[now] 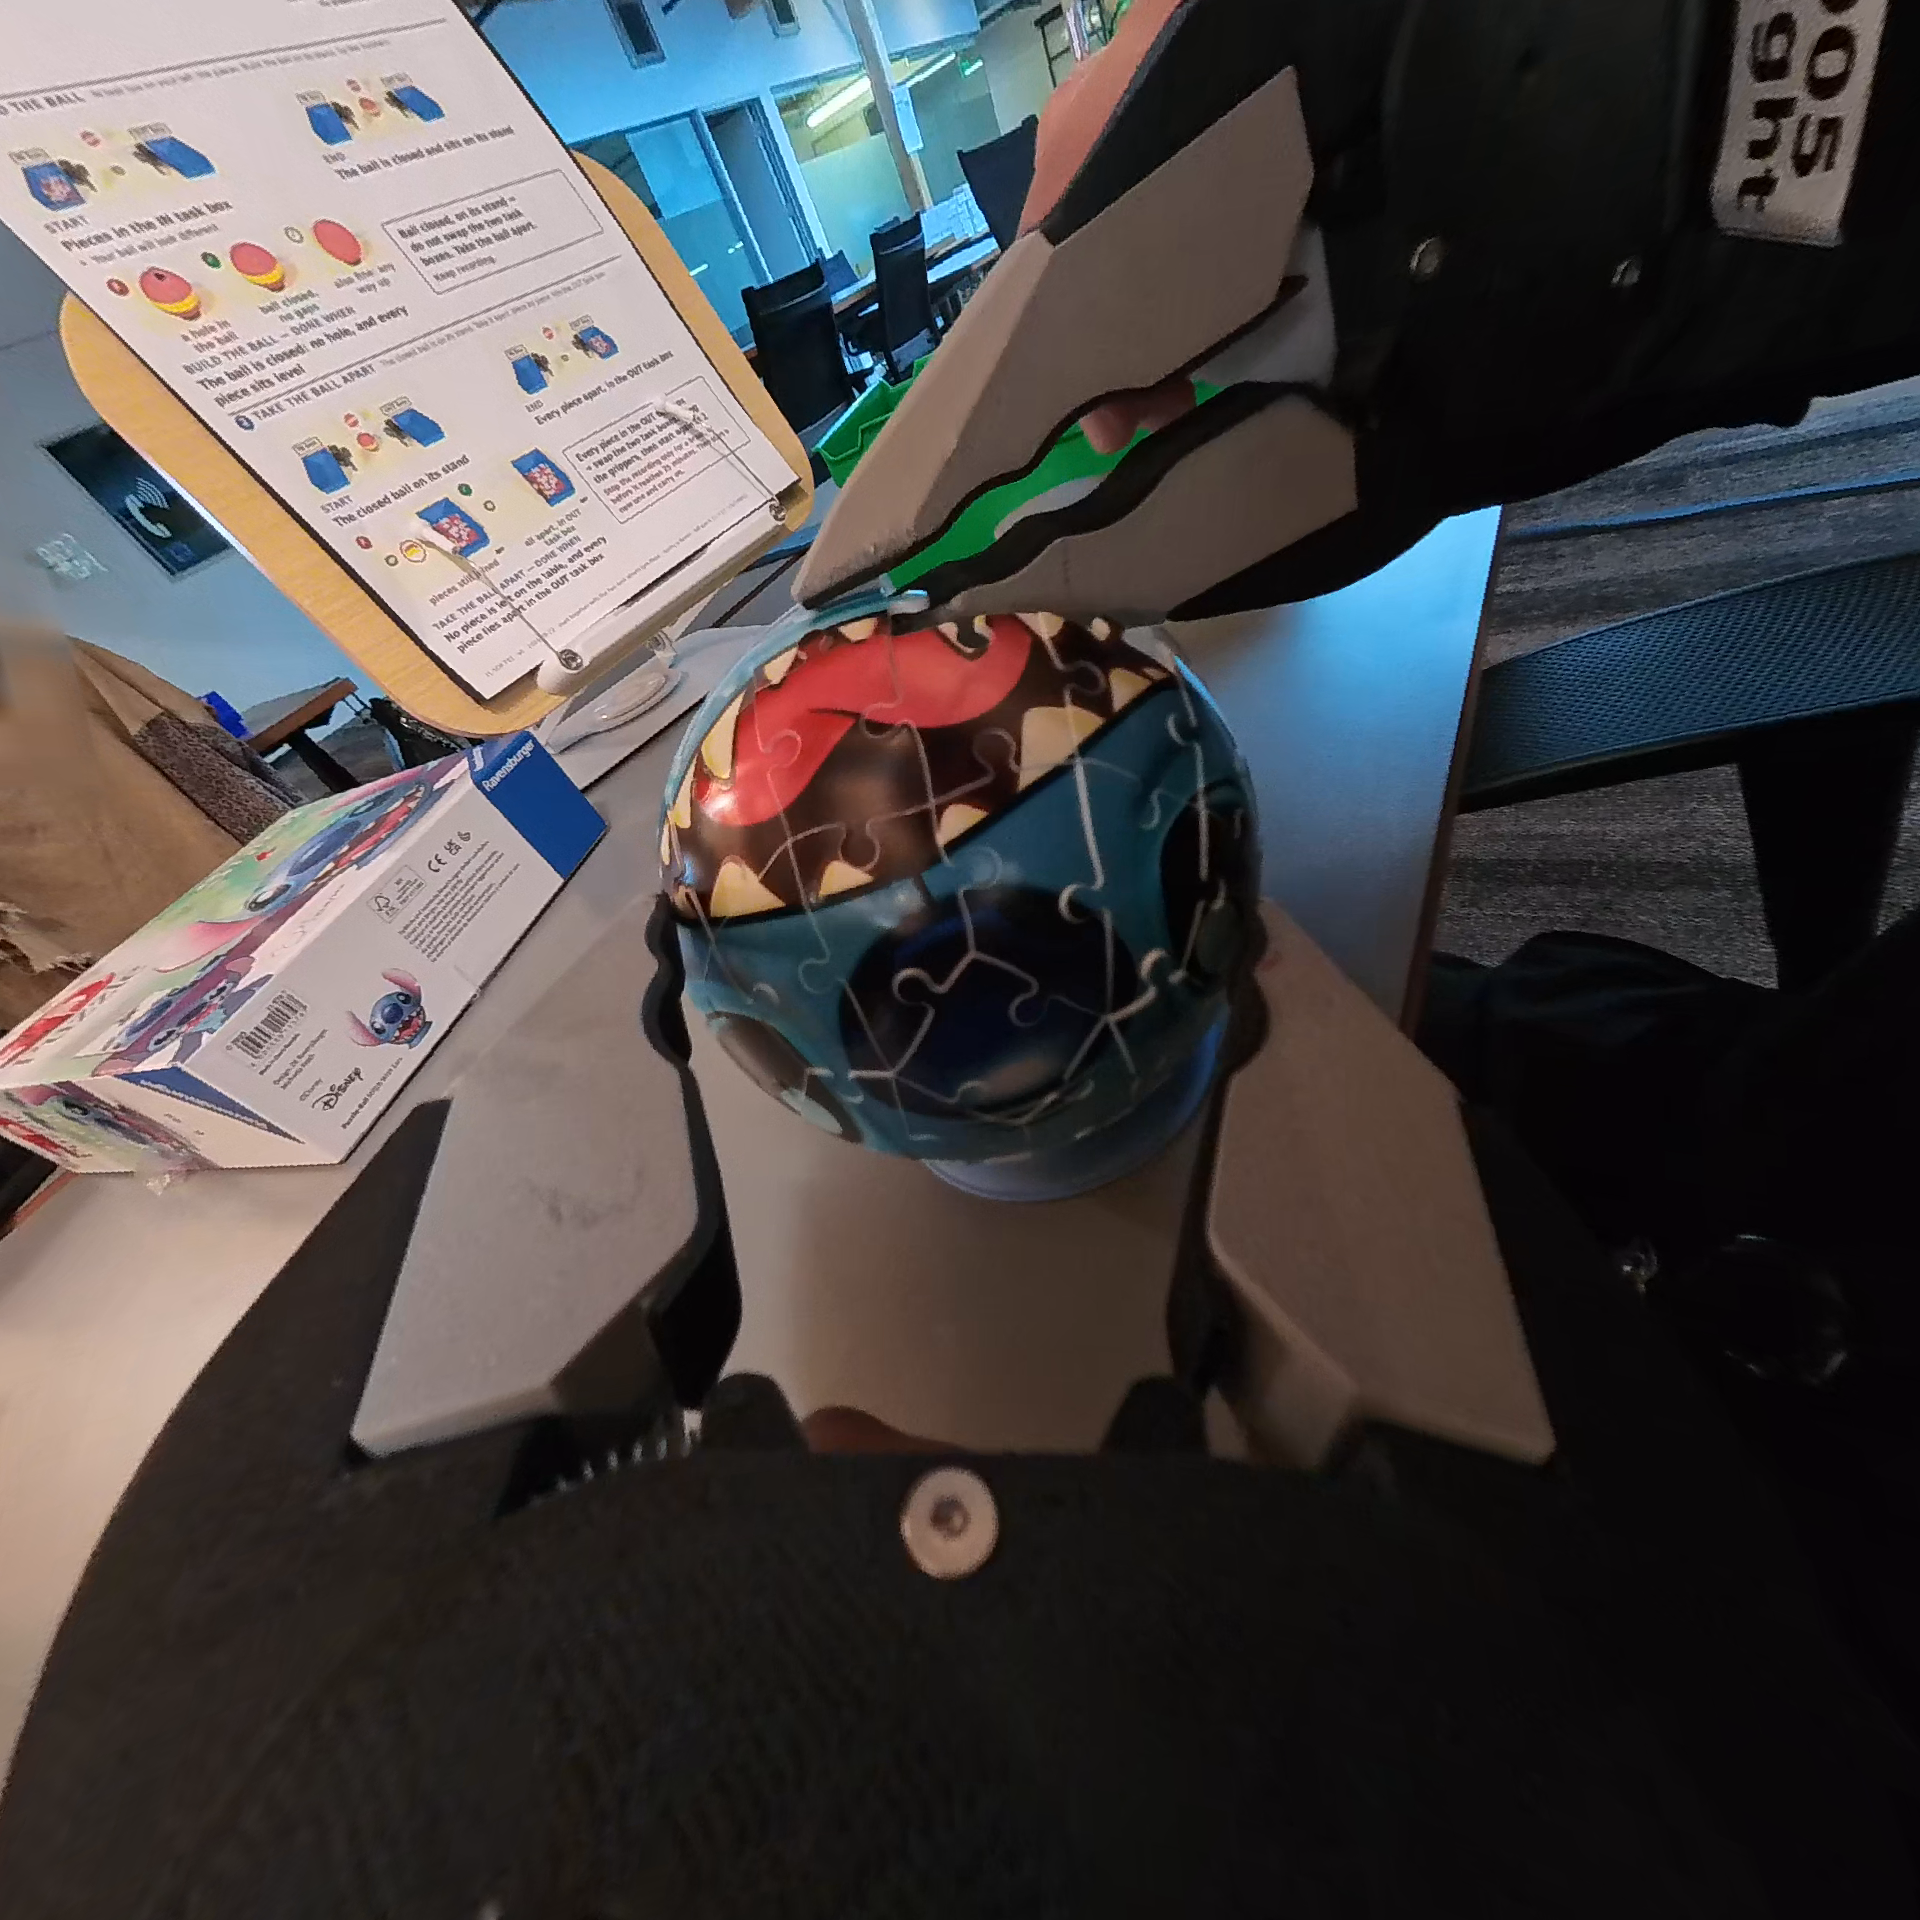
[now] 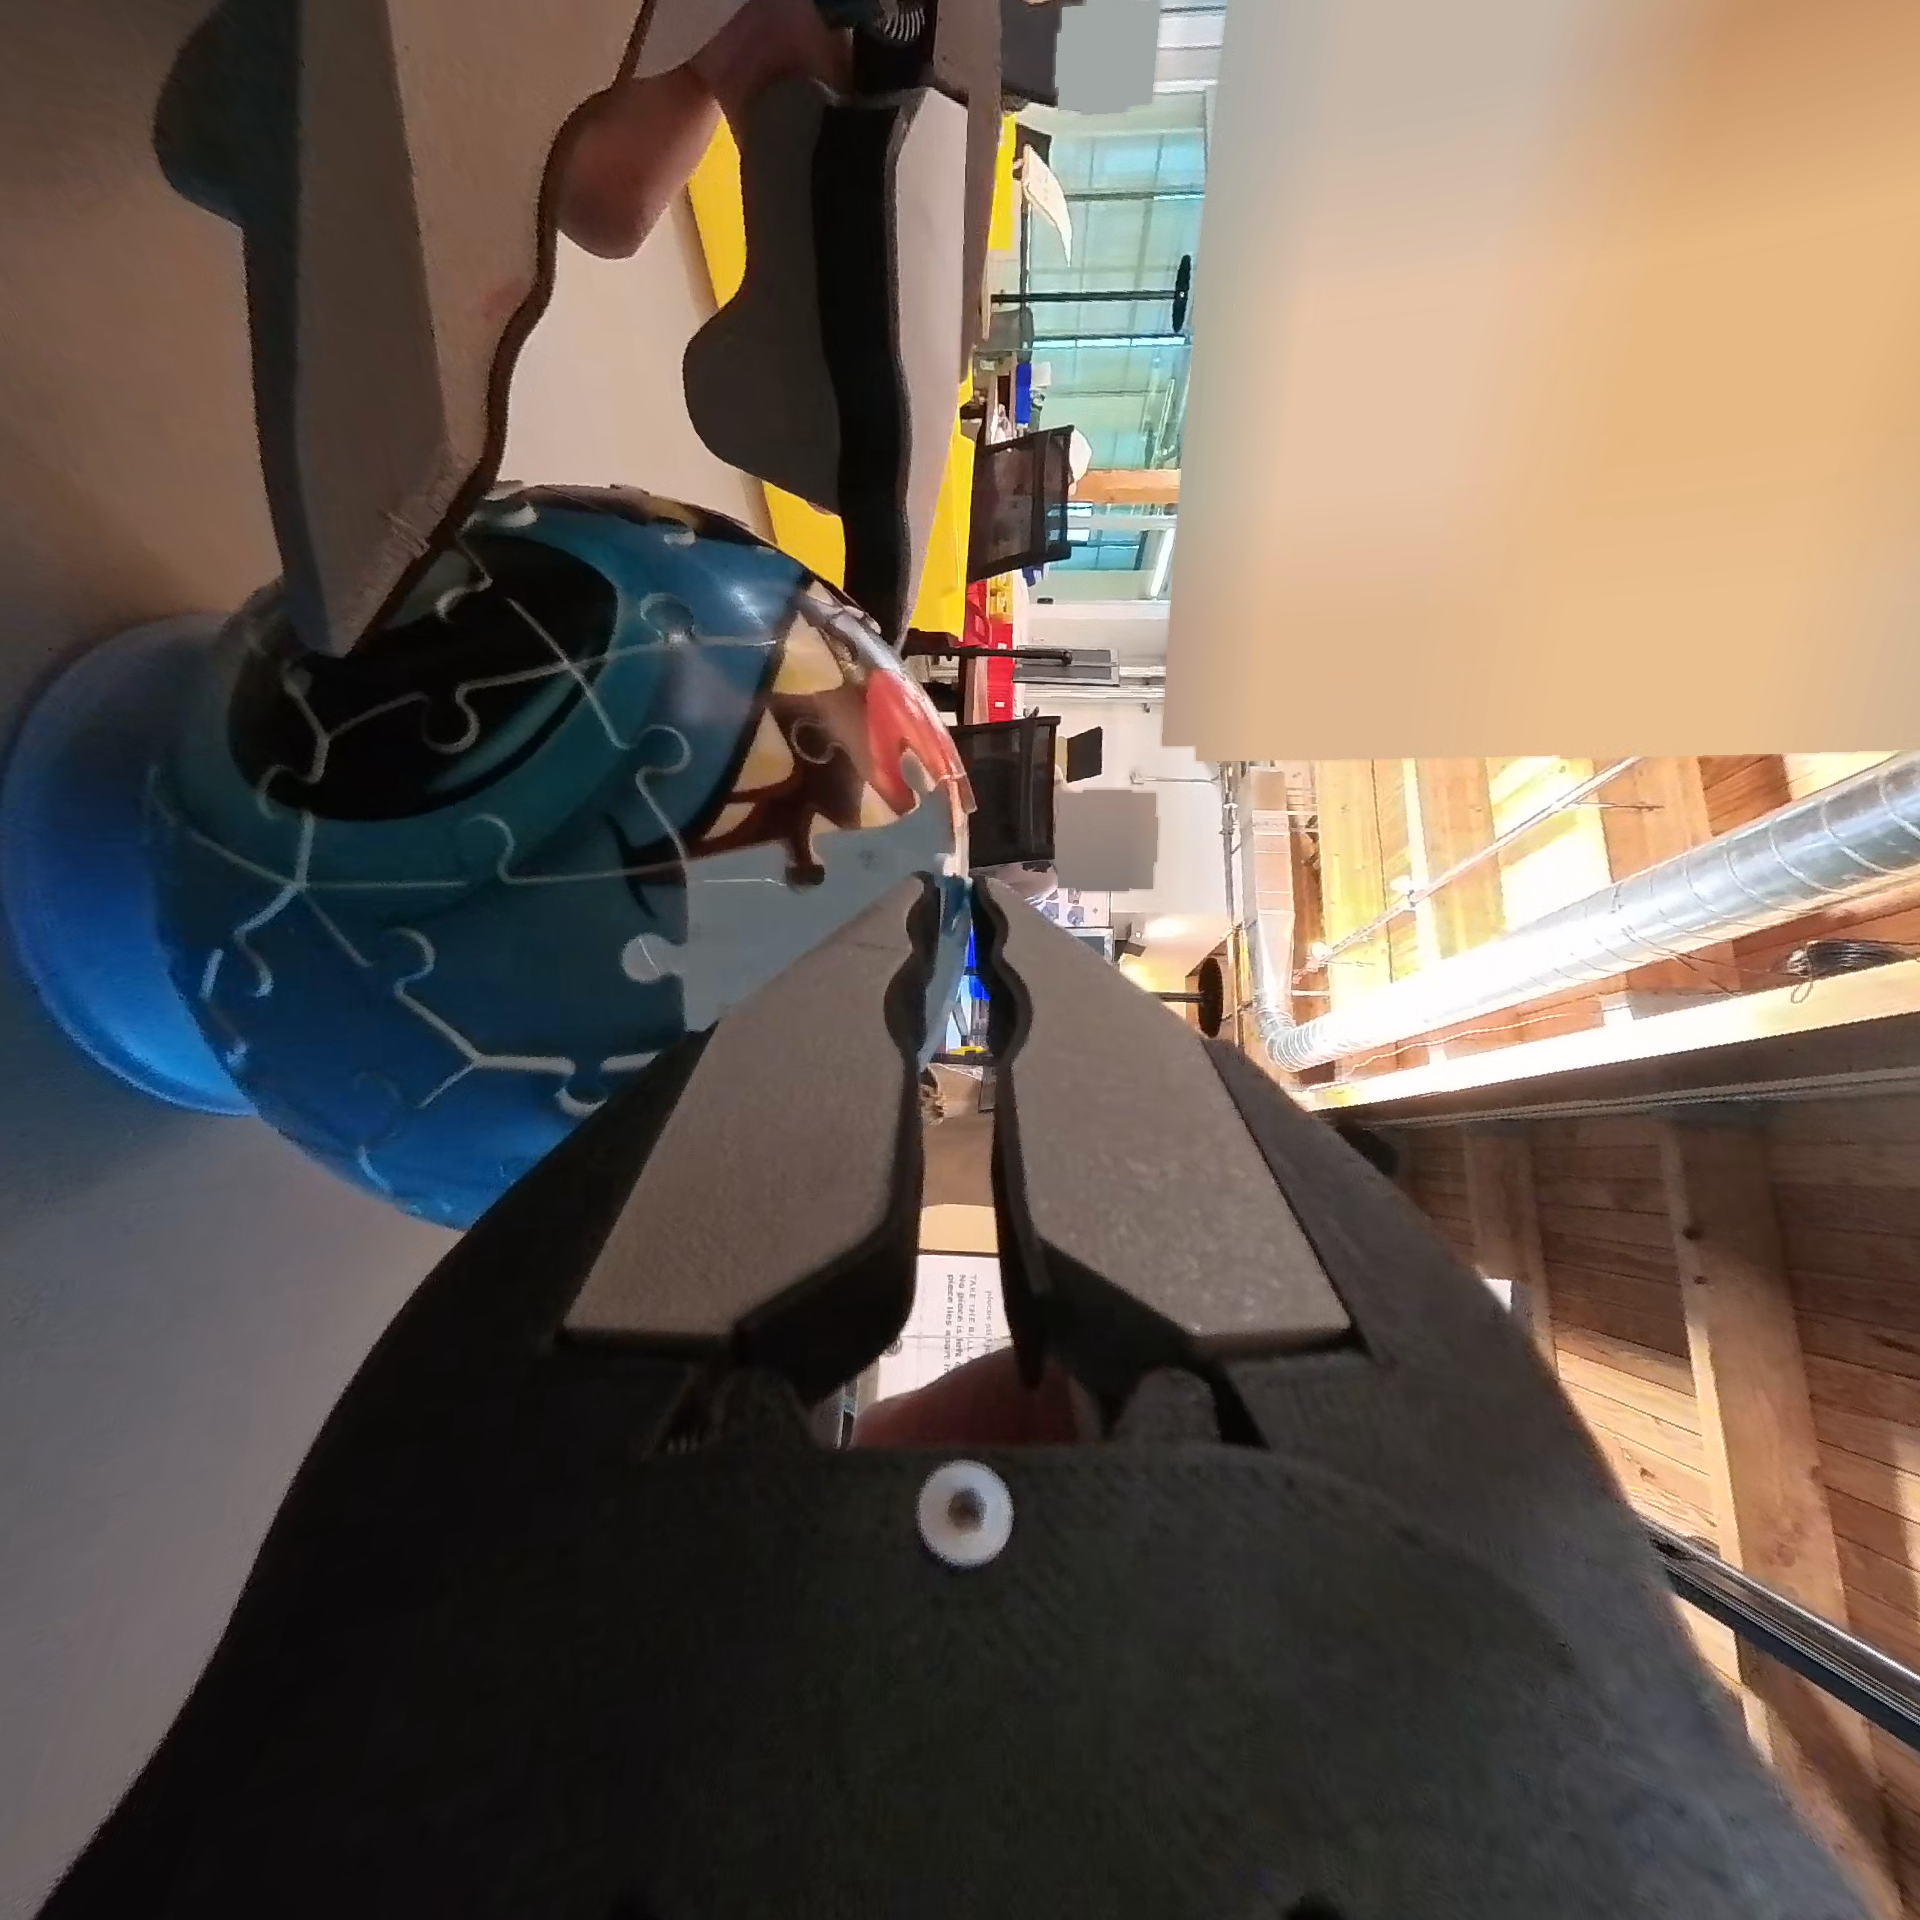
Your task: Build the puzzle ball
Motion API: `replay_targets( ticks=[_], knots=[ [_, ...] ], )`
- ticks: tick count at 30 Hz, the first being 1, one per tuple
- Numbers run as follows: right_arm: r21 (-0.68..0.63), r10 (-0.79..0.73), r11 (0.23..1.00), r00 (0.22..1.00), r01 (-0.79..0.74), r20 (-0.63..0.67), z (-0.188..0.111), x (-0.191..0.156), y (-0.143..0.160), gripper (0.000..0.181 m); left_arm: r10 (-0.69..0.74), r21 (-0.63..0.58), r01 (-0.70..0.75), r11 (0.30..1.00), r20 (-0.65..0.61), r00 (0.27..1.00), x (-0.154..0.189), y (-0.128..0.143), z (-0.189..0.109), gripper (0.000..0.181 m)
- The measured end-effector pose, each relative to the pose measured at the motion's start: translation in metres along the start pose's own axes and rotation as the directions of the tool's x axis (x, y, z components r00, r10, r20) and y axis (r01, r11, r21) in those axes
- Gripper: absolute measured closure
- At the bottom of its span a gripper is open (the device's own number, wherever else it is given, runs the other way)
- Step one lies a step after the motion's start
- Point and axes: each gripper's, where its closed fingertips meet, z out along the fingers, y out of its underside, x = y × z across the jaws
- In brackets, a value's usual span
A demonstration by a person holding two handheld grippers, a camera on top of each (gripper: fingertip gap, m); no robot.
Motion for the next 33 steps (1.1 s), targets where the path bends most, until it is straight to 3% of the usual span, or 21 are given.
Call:
replay_targets(
  ticks=[33],
  knots=[
    [0.005, -0.001, 1.0, 0.999, 0.001, -0.034, -0.0069, -0.0003, -0.0009, 0.179, 0.03, 0.004, -0.03, 1.0, 0.016, 0.999, 0.0006, -0.0007, -0.0001, 0.079]
  ],
)
